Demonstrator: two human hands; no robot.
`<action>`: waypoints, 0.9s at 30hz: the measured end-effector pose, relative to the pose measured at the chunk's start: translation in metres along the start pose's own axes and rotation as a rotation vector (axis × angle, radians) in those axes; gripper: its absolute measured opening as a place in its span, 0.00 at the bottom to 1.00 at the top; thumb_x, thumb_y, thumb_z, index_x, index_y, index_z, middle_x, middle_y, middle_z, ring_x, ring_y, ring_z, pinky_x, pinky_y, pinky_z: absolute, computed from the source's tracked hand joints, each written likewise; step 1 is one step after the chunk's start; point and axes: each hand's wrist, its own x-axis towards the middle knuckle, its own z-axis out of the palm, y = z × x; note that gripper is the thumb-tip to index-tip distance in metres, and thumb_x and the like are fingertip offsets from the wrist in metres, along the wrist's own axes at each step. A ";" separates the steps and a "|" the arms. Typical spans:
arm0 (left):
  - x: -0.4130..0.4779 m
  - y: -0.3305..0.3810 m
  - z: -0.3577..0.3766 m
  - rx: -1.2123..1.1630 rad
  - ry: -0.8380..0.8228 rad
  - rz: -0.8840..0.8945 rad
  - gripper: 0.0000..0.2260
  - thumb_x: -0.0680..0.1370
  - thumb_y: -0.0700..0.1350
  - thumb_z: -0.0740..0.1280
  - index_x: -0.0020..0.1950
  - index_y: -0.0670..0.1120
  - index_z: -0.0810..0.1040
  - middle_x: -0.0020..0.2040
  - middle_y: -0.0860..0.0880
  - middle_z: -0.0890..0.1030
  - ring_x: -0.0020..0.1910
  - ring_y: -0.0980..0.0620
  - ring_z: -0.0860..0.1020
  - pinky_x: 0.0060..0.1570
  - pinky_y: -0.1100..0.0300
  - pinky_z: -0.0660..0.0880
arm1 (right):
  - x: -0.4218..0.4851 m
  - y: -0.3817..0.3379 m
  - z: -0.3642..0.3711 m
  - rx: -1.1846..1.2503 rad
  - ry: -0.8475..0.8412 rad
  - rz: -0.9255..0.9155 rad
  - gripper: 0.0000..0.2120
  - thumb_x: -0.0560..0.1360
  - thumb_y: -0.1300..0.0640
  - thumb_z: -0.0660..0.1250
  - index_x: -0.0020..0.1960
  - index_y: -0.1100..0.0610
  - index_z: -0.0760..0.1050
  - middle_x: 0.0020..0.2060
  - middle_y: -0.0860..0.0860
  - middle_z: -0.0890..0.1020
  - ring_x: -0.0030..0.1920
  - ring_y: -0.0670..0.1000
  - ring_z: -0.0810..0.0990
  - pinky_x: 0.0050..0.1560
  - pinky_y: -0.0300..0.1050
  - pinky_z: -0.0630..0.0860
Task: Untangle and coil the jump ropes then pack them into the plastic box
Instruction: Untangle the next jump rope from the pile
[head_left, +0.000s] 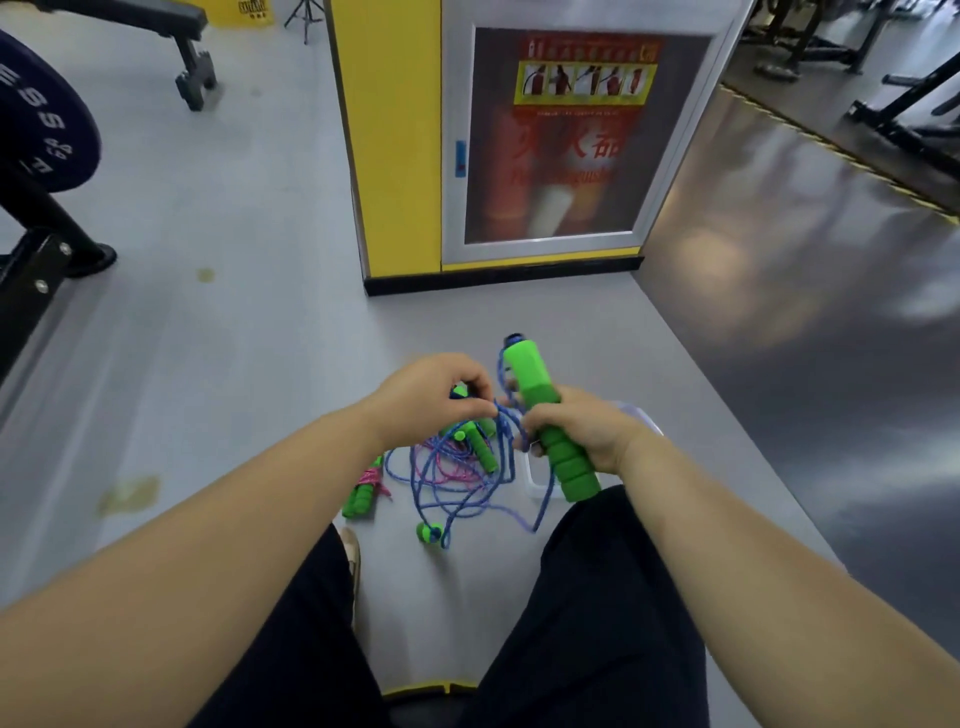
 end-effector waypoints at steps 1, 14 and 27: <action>-0.001 0.001 -0.003 -0.009 0.001 0.011 0.07 0.74 0.45 0.71 0.38 0.54 0.76 0.37 0.59 0.77 0.34 0.67 0.72 0.37 0.71 0.67 | 0.001 -0.001 0.006 -0.025 -0.081 0.019 0.13 0.72 0.72 0.59 0.52 0.59 0.72 0.32 0.53 0.80 0.30 0.47 0.80 0.29 0.37 0.73; -0.026 0.004 -0.027 -0.376 -0.067 -0.092 0.03 0.75 0.40 0.68 0.42 0.46 0.77 0.25 0.61 0.74 0.24 0.62 0.69 0.26 0.76 0.63 | 0.006 0.030 0.016 0.048 -0.251 -0.043 0.24 0.65 0.66 0.65 0.60 0.55 0.74 0.44 0.50 0.82 0.38 0.48 0.78 0.35 0.39 0.75; -0.037 -0.076 -0.031 -0.034 0.183 -0.481 0.06 0.75 0.44 0.70 0.42 0.43 0.78 0.36 0.49 0.75 0.36 0.52 0.71 0.33 0.64 0.66 | 0.008 0.066 -0.074 0.181 0.923 0.282 0.06 0.72 0.66 0.64 0.37 0.59 0.70 0.37 0.57 0.72 0.38 0.54 0.71 0.40 0.46 0.68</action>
